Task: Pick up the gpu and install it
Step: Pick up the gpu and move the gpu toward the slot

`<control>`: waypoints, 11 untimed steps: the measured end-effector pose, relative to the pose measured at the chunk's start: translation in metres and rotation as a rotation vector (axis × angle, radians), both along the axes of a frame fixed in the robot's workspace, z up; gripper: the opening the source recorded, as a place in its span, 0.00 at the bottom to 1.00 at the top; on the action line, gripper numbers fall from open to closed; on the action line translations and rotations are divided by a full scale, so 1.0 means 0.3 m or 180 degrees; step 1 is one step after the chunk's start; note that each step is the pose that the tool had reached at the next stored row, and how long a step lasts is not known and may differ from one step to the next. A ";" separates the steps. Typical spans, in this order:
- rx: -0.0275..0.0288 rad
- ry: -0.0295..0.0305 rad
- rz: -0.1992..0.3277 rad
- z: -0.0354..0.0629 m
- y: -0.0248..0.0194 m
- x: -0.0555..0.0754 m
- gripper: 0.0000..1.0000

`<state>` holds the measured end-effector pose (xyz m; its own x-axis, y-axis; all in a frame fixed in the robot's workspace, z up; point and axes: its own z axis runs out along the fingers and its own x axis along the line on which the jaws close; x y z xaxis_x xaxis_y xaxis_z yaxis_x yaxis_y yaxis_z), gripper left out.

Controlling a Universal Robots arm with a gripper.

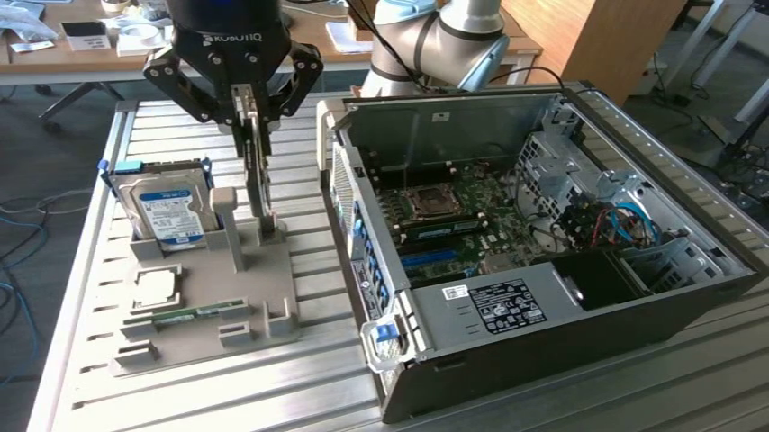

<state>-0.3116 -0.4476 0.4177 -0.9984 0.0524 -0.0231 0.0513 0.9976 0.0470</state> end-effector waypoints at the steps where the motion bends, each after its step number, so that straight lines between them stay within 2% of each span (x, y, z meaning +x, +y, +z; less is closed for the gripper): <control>1: 0.0000 0.0000 0.0000 0.000 0.000 0.000 0.27; 11: 0.0000 0.0000 0.0000 0.000 0.000 0.009 0.27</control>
<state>-0.3089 -0.4476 0.4177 -0.9984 0.0524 -0.0232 0.0513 0.9976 0.0471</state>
